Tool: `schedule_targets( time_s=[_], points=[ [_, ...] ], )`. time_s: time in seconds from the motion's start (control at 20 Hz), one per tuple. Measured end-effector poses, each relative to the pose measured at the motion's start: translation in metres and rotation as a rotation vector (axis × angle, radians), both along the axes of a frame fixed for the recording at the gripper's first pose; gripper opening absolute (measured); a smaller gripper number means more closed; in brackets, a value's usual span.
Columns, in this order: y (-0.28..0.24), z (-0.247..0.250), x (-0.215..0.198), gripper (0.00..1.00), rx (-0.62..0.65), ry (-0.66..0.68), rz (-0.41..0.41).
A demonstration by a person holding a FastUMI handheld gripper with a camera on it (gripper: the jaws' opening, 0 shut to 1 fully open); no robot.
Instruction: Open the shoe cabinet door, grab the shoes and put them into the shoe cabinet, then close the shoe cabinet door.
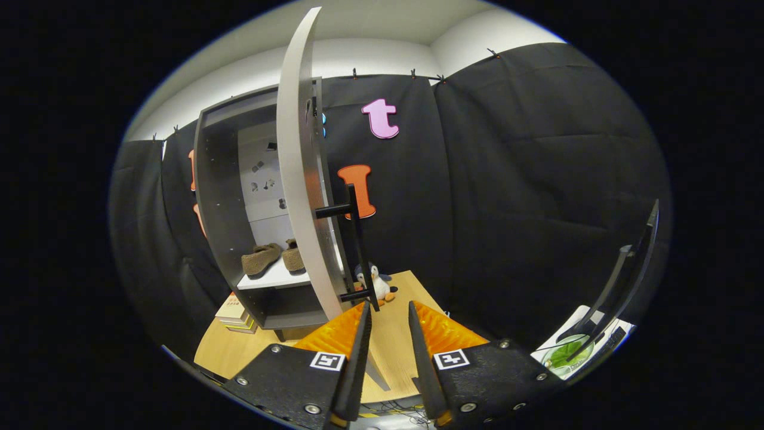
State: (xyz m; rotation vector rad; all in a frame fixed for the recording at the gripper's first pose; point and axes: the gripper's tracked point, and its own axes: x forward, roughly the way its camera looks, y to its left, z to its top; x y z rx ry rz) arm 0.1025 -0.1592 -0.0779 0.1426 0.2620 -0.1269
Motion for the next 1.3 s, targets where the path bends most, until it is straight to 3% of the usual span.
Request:
schedule_targets(
  time_s=[0.15,0.45,0.8,0.95,1.3],
  points=[
    [0.008,-0.001,0.011,0.5,-0.008,0.007,0.034],
    [0.016,-0.001,0.008,0.51,-0.15,0.036,0.026],
    [0.049,-0.004,0.005,0.5,-0.049,0.006,0.092],
    [0.074,0.014,0.011,0.5,0.02,-0.067,0.141],
    [0.129,0.011,0.02,0.5,0.007,-0.051,0.271]
  ],
)
